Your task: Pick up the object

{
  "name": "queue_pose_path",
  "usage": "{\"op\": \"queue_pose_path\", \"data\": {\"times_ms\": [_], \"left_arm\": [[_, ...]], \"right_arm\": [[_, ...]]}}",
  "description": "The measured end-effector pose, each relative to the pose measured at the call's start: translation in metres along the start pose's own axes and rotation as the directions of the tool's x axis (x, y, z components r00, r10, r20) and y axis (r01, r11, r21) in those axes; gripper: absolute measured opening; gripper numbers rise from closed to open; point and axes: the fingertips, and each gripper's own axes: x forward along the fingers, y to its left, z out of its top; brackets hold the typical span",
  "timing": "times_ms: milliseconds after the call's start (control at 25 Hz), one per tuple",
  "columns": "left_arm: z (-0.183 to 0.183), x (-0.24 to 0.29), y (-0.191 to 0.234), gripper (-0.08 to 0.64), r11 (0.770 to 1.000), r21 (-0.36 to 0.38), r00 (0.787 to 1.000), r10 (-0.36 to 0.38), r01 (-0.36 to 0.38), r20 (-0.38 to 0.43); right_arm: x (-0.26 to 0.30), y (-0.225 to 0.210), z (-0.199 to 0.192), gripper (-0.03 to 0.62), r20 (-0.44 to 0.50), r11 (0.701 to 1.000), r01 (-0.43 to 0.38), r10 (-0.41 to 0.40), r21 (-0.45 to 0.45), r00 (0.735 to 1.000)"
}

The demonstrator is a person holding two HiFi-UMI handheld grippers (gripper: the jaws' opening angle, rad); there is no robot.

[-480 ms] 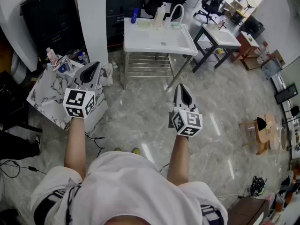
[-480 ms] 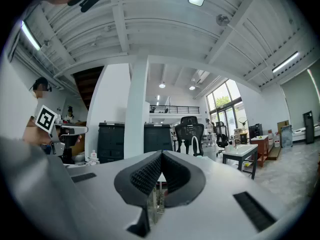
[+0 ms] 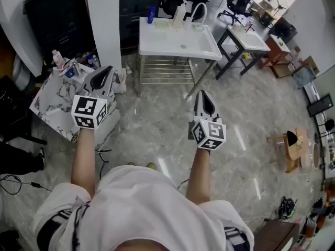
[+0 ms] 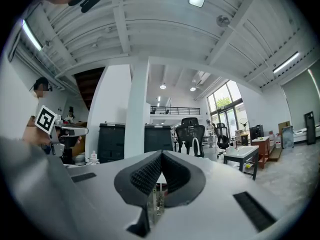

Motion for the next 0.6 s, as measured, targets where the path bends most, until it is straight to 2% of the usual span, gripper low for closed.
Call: {"op": "queue_pose_path", "data": {"times_ms": [520, 600], "left_arm": [[-0.007, 0.01, -0.018, 0.026, 0.999, -0.017, 0.999, -0.038, 0.037, -0.026], [-0.007, 0.012, -0.025, 0.081, 0.999, 0.008, 0.998, -0.047, 0.047, -0.038]], "right_arm": [[-0.002, -0.004, -0.007, 0.006, -0.003, 1.0, -0.021, 0.021, -0.001, 1.0], [-0.003, -0.009, -0.007, 0.006, -0.004, 1.0, -0.02, 0.02, 0.003, 1.0]]}}
